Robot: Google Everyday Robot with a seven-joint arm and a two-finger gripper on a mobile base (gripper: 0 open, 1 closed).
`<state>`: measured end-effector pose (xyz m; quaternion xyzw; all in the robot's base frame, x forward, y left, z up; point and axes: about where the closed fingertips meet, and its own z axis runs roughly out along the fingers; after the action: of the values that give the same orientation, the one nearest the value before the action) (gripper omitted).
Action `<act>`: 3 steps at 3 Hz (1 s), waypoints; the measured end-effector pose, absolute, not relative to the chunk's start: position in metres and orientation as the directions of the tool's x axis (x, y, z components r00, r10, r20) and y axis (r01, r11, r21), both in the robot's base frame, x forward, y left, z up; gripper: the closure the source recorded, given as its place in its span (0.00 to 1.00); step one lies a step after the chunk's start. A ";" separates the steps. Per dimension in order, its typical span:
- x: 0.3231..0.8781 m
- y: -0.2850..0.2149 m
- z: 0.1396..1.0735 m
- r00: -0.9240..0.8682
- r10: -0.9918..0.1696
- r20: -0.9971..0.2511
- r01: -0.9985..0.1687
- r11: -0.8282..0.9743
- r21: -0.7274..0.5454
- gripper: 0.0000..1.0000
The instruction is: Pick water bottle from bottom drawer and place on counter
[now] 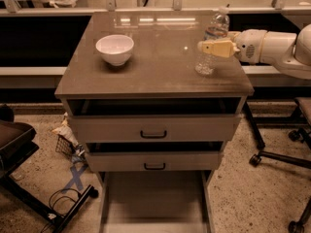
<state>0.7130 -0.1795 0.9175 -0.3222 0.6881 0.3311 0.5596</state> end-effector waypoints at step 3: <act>0.714 -0.173 0.917 -0.167 -0.073 -0.983 -0.819 0.565 0.097 0.18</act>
Offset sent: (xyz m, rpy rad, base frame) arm 0.0004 0.0027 -0.0003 0.0008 0.0005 0.0040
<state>0.7140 -0.1732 0.9168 -0.3247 0.6866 0.3346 0.5579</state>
